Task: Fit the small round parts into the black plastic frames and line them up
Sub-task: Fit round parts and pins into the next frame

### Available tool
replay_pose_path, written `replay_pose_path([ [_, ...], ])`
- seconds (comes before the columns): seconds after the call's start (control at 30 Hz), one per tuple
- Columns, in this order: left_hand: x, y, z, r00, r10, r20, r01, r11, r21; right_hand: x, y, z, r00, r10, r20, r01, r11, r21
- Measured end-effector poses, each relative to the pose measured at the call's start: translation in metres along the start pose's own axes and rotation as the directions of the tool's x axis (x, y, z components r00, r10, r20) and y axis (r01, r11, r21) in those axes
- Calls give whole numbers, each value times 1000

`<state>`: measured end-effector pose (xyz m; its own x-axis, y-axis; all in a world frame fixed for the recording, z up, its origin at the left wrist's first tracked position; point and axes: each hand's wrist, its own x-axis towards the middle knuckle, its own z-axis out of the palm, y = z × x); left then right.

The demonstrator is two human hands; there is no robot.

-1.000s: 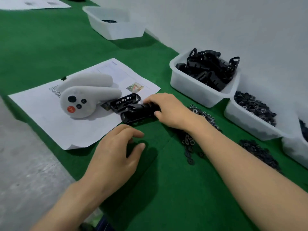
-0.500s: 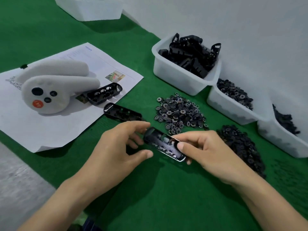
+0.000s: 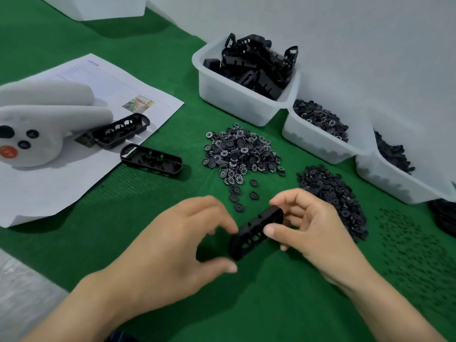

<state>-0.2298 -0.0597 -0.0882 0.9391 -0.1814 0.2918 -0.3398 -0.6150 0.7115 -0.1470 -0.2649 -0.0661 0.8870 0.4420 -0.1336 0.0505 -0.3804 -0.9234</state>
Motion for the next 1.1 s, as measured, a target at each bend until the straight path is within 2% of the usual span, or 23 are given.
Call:
replay_pose_path([
  [0.13,0,9,13,983,95,159,-100,995,26,4,-14,-10,977,-115,177,160,951,-265],
  [0.2,2,10,18,988,75,136,-81,996,33,9,-20,-3,948,-143,285,249,891,-381],
  [0.27,3,8,18,998,21,56,-24,999,49,15,-24,8,924,-170,342,311,855,-415],
  [0.3,3,6,17,1000,-9,18,8,998,67,18,-25,12,928,-183,325,311,863,-399],
  [0.37,2,2,13,998,-57,-40,61,993,101,27,-24,12,953,-227,202,292,867,-403],
  [0.43,3,-1,10,993,-101,-63,107,989,99,35,-19,9,966,-241,97,255,807,-532],
  [0.5,7,-5,8,992,-124,-39,127,988,86,38,-14,10,971,-212,109,233,750,-619],
  [0.67,17,-13,8,987,-148,66,145,988,53,39,-7,21,958,-244,152,284,728,-624],
  [0.83,11,-15,7,988,-149,40,148,989,27,36,-8,17,949,-292,120,304,743,-596],
  [0.9,8,-15,8,987,-161,24,160,987,14,29,-10,13,930,-337,144,357,745,-563],
  [1.0,6,-16,9,985,-175,7,175,985,1,16,-11,15,888,-361,285,460,685,-565],
  [1.1,6,-15,9,984,-176,3,176,984,-2,12,-11,20,864,-402,302,499,608,-618],
])
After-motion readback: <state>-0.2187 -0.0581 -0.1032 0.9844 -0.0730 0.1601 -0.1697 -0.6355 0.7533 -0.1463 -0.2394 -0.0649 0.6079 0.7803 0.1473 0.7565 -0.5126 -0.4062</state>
